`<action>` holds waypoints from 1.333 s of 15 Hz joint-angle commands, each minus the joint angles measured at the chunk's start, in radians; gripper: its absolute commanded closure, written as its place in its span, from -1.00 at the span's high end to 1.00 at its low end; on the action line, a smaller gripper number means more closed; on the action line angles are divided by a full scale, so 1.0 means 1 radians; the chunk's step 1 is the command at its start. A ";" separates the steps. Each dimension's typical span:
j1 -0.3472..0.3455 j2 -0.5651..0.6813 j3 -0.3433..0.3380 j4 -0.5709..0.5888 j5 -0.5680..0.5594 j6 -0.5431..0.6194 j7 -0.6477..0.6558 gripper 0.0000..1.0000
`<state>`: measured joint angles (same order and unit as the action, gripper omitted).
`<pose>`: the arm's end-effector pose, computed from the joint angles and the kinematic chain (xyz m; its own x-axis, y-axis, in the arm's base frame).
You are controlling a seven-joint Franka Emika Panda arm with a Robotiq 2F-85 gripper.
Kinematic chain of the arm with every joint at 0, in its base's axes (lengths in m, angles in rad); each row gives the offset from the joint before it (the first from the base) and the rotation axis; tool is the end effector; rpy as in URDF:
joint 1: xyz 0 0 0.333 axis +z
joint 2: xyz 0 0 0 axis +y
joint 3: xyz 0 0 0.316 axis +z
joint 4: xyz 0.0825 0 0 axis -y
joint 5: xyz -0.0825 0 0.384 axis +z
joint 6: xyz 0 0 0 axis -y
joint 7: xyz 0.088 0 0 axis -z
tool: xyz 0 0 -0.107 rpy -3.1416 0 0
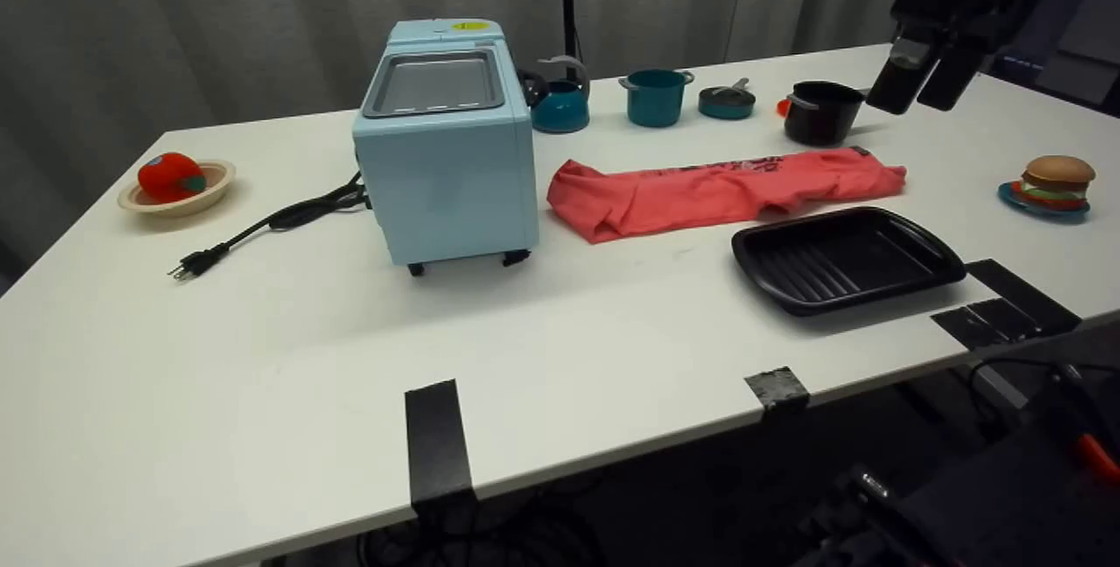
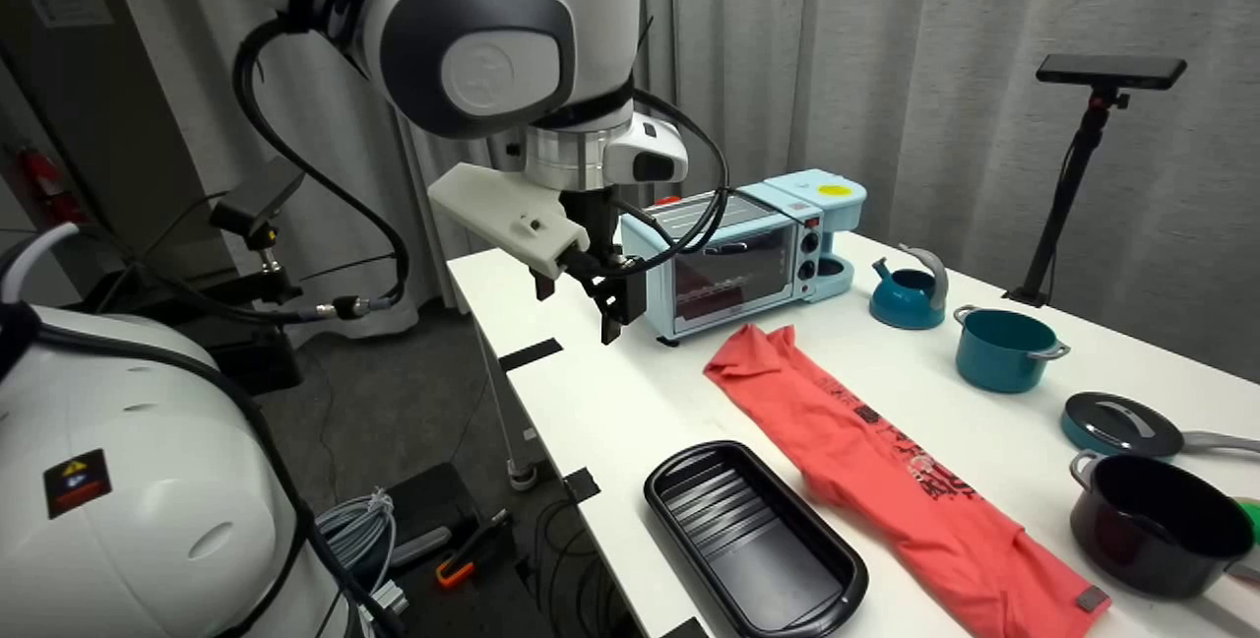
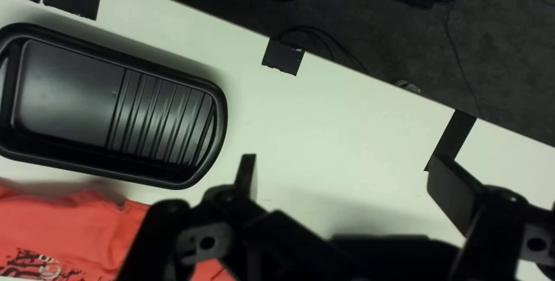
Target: Fold the shirt in half
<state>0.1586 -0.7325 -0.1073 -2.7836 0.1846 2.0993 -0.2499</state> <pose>0.3211 0.0282 0.4164 0.9705 0.2245 0.0875 0.2386 -0.9464 -0.2176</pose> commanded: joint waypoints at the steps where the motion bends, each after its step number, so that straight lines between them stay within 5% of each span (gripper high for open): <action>1: -0.012 0.001 0.011 0.002 0.008 -0.004 -0.007 1.00; 9: -0.095 0.123 -0.067 0.139 -0.044 -0.024 -0.052 1.00; 20: -0.225 0.490 -0.219 0.425 -0.032 0.032 -0.180 1.00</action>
<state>-0.0376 -0.3722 -0.3089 -2.4546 0.1318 2.1124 -0.3807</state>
